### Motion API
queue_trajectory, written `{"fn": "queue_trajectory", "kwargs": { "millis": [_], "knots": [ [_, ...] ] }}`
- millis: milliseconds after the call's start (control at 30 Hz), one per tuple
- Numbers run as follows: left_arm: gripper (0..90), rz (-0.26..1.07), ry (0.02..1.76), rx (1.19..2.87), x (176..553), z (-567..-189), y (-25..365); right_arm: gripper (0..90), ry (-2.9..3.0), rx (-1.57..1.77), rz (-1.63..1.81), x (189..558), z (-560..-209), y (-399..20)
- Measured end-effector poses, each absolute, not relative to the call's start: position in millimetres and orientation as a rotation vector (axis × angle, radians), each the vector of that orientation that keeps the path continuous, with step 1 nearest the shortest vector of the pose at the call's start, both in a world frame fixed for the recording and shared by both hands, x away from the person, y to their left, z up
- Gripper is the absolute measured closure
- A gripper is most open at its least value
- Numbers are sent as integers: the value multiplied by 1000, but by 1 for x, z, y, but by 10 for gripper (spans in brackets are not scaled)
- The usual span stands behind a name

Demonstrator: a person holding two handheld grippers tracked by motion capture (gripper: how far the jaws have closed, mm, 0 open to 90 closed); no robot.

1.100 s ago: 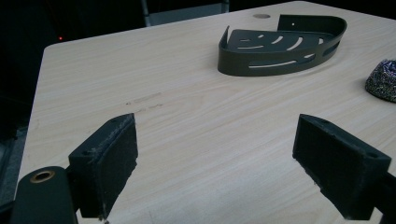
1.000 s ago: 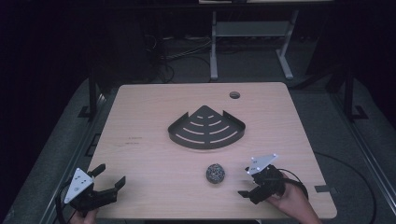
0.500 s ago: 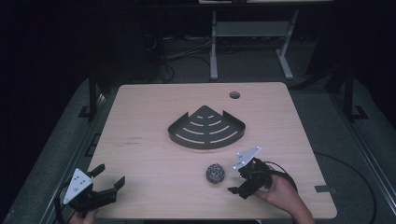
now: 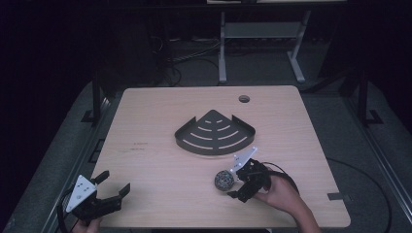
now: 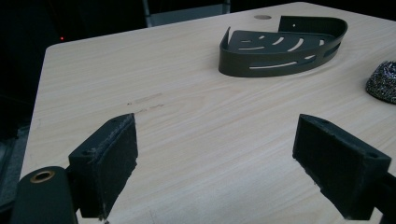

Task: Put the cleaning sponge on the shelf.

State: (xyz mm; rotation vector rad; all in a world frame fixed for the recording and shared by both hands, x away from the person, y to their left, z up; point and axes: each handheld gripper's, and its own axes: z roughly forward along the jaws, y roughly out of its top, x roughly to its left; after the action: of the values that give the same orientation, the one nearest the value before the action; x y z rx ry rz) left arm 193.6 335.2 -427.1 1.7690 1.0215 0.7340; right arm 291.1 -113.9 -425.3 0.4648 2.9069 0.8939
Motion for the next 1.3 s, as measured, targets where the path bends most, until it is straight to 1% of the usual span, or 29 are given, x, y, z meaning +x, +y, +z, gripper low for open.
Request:
{"fn": "queue_trajectory", "kwargs": {
  "millis": [567, 1200, 1300],
  "knots": [
    [132, 737, 1026, 1759, 194, -427, 336, 152, 2931, 430, 875, 304, -419, -95],
    [132, 742, 1023, 1756, 193, -426, 338, 158, 2982, 439, 768, 315, -439, -83],
    [132, 739, 1024, 1754, 194, -426, 338, 192, 2982, 436, 762, 317, -441, -81]
  ]
}}
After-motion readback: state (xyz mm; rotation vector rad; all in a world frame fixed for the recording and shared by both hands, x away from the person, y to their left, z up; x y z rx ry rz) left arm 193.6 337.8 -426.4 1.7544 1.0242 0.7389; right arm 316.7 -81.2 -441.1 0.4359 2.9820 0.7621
